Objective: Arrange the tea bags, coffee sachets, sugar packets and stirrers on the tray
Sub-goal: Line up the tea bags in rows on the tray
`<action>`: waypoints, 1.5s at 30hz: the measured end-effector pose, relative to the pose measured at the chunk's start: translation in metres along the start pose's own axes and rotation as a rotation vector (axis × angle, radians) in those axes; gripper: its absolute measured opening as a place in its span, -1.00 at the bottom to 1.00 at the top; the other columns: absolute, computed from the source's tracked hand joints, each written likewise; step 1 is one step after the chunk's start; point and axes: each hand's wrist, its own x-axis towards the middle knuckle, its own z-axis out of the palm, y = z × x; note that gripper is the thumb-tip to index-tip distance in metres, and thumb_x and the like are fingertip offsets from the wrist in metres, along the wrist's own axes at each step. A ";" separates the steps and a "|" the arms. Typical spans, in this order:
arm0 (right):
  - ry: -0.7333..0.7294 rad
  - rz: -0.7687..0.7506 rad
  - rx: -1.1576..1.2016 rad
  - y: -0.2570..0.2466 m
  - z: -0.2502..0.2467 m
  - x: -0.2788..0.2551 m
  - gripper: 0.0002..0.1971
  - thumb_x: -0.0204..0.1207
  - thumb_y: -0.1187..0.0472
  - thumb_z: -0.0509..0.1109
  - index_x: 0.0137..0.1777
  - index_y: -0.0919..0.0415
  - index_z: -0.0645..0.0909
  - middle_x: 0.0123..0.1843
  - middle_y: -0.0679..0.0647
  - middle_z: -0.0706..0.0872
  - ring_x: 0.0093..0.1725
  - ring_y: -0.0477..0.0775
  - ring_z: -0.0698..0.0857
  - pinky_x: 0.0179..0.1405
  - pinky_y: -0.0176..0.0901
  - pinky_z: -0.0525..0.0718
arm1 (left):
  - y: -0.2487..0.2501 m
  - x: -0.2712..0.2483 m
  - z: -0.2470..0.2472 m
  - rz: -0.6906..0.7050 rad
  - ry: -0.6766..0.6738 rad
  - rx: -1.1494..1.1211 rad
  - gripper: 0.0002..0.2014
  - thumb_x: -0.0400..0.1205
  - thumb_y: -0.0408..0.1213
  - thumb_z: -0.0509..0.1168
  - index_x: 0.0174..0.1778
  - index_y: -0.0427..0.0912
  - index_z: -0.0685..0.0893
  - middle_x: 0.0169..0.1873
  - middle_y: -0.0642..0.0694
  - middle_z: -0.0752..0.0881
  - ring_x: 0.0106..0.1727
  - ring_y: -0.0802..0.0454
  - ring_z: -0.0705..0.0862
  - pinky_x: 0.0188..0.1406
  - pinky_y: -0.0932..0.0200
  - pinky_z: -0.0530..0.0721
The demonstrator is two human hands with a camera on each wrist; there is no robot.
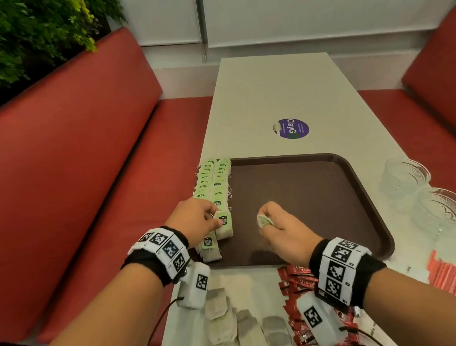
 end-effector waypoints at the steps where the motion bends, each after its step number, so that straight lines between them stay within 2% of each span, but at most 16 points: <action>1: -0.002 0.006 0.002 0.002 -0.003 0.003 -0.92 0.70 0.27 0.14 0.02 0.06 0.39 -0.24 0.08 0.57 -0.34 0.03 0.50 -0.33 0.02 0.52 | -0.001 0.006 0.002 -0.018 0.009 0.025 -0.79 0.59 -0.06 0.50 0.09 0.00 0.74 -0.24 0.12 0.79 -0.21 0.22 0.71 -0.20 0.32 0.61; 3: -0.026 0.012 -0.002 0.005 -0.006 0.006 -0.90 0.69 0.29 0.10 0.03 0.06 0.37 -0.22 0.10 0.64 -0.33 0.06 0.54 -0.30 0.11 0.58 | -0.003 0.016 0.004 -0.055 0.036 0.097 -0.78 0.56 -0.05 0.51 0.07 0.00 0.77 -0.21 0.12 0.77 -0.11 0.13 0.73 -0.01 0.17 0.71; 5: -0.059 0.008 0.016 0.006 -0.008 0.007 -0.87 0.73 0.31 0.05 0.10 0.06 0.34 -0.15 0.09 0.77 -0.31 0.14 0.64 -0.29 0.04 0.65 | -0.003 0.022 0.006 -0.089 0.042 0.171 -0.81 0.52 -0.04 0.53 0.02 0.06 0.78 -0.18 0.11 0.76 -0.06 0.08 0.73 0.06 0.07 0.74; 8: -0.075 -0.011 0.050 0.003 -0.009 0.005 -0.91 0.79 0.27 0.05 0.19 0.08 0.31 -0.01 0.04 0.83 -0.28 0.28 0.76 -0.33 -0.08 0.73 | -0.004 0.024 0.008 -0.124 0.068 0.230 -0.75 0.47 0.01 0.54 -0.01 0.13 0.68 -0.08 0.08 0.76 -0.03 0.03 0.72 0.02 0.05 0.73; 12: -0.074 -0.017 0.066 0.003 -0.012 0.003 -0.94 0.81 0.16 0.11 0.18 0.09 0.38 0.06 -0.04 0.84 -0.38 0.25 0.73 -0.26 0.21 0.82 | 0.004 0.019 0.016 -0.084 0.121 0.276 -0.68 0.52 0.14 0.45 -0.01 0.09 0.52 -0.17 0.06 0.66 -0.11 -0.01 0.65 -0.19 0.09 0.58; 16: -0.099 -0.007 0.064 0.003 -0.009 0.005 -0.94 0.80 0.13 0.13 0.17 0.05 0.41 0.04 -0.02 0.85 -0.44 0.15 0.65 -0.27 0.21 0.78 | 0.016 0.017 0.025 -0.066 0.026 0.411 -0.58 0.50 0.26 0.39 -0.01 0.01 0.51 -0.18 0.02 0.66 -0.13 -0.06 0.66 -0.19 0.05 0.64; 20: -0.099 -0.020 0.046 0.005 -0.008 0.004 -0.93 0.80 0.12 0.13 0.17 0.04 0.43 0.00 -0.03 0.85 -0.44 0.09 0.63 -0.29 0.18 0.76 | 0.022 0.018 0.024 -0.079 0.003 0.477 -0.58 0.52 0.19 0.38 0.08 -0.04 0.52 -0.13 -0.01 0.67 -0.12 -0.09 0.67 -0.13 0.01 0.70; 25: -0.096 -0.041 0.037 0.008 -0.007 0.000 -0.93 0.80 0.11 0.14 0.14 0.03 0.44 -0.06 -0.04 0.86 -0.47 0.01 0.59 -0.36 0.06 0.69 | 0.017 0.003 0.004 -0.070 0.067 0.379 -0.72 0.60 0.14 0.32 -0.09 0.02 0.48 -0.20 -0.01 0.67 -0.18 -0.05 0.65 -0.26 0.09 0.53; 28: -0.069 -0.044 -0.010 0.010 -0.006 -0.001 -0.87 0.79 0.10 0.17 0.06 0.10 0.50 -0.32 -0.16 0.78 -0.50 -0.04 0.56 -0.37 0.02 0.65 | 0.009 -0.012 0.002 -0.092 -0.046 0.402 -0.63 0.48 0.24 0.42 -0.20 0.08 0.46 -0.22 0.04 0.65 -0.20 0.01 0.64 -0.30 0.12 0.52; 29: -0.050 -0.044 -0.047 0.010 -0.006 -0.001 -0.84 0.78 0.08 0.19 0.01 0.10 0.51 -0.38 -0.13 0.73 -0.48 -0.04 0.57 -0.35 0.03 0.66 | 0.008 -0.017 0.005 -0.093 -0.094 0.417 -0.60 0.43 0.26 0.46 -0.21 0.08 0.46 -0.22 0.06 0.65 -0.21 0.04 0.63 -0.32 0.13 0.52; 32: 0.026 -0.055 -0.187 0.010 -0.004 0.001 -0.80 0.73 0.00 0.28 -0.08 0.08 0.52 -0.24 0.00 0.69 -0.28 0.05 0.63 -0.23 0.00 0.64 | 0.004 -0.024 0.010 -0.078 -0.143 0.420 -0.57 0.37 0.17 0.57 -0.21 0.03 0.49 -0.25 0.05 0.65 -0.27 0.08 0.58 -0.38 0.13 0.45; 35: 0.044 -0.051 -0.135 0.007 -0.001 0.004 -0.81 0.68 0.02 0.37 -0.11 0.09 0.58 -0.22 0.03 0.71 -0.25 0.04 0.64 -0.18 0.00 0.65 | 0.003 -0.026 0.008 -0.085 -0.120 0.425 -0.58 0.40 0.22 0.53 -0.18 0.03 0.52 -0.22 0.07 0.65 -0.23 0.09 0.60 -0.36 0.13 0.47; 38: 0.060 -0.047 -0.081 0.004 0.002 0.005 -0.82 0.62 0.00 0.45 -0.12 0.07 0.61 -0.21 0.00 0.72 -0.21 0.06 0.71 -0.14 0.03 0.71 | 0.012 -0.031 0.001 0.031 -0.037 0.225 -0.63 0.49 0.30 0.41 -0.18 0.07 0.60 -0.24 0.10 0.69 -0.29 0.22 0.60 -0.35 0.20 0.49; 41: 0.076 -0.082 -0.094 -0.001 0.004 0.006 -0.80 0.60 -0.05 0.46 -0.15 0.04 0.61 -0.23 -0.02 0.71 -0.23 0.00 0.67 -0.19 -0.06 0.66 | 0.031 -0.041 -0.007 0.220 -0.032 -0.120 -0.76 0.60 0.14 0.40 -0.11 0.05 0.73 -0.29 0.19 0.70 -0.43 0.31 0.53 -0.40 0.40 0.42; 43: 0.080 -0.103 -0.107 -0.005 0.006 0.008 -0.79 0.61 -0.05 0.44 -0.14 0.07 0.62 -0.21 0.01 0.72 -0.21 0.04 0.68 -0.21 -0.07 0.65 | 0.039 -0.044 -0.007 0.295 -0.040 -0.158 -0.85 0.63 0.02 0.42 -0.06 0.03 0.76 -0.39 0.34 0.65 -0.48 0.26 0.45 -0.43 0.39 0.41; 45: 0.079 -0.107 -0.118 -0.007 0.009 0.010 -0.81 0.60 0.02 0.46 -0.14 0.11 0.62 -0.22 0.04 0.72 -0.20 0.07 0.68 -0.17 0.02 0.65 | 0.039 -0.044 -0.003 0.332 -0.010 -0.140 -0.92 0.64 -0.07 0.43 -0.09 0.05 0.75 -0.38 0.33 0.68 -0.47 0.20 0.46 -0.44 0.35 0.40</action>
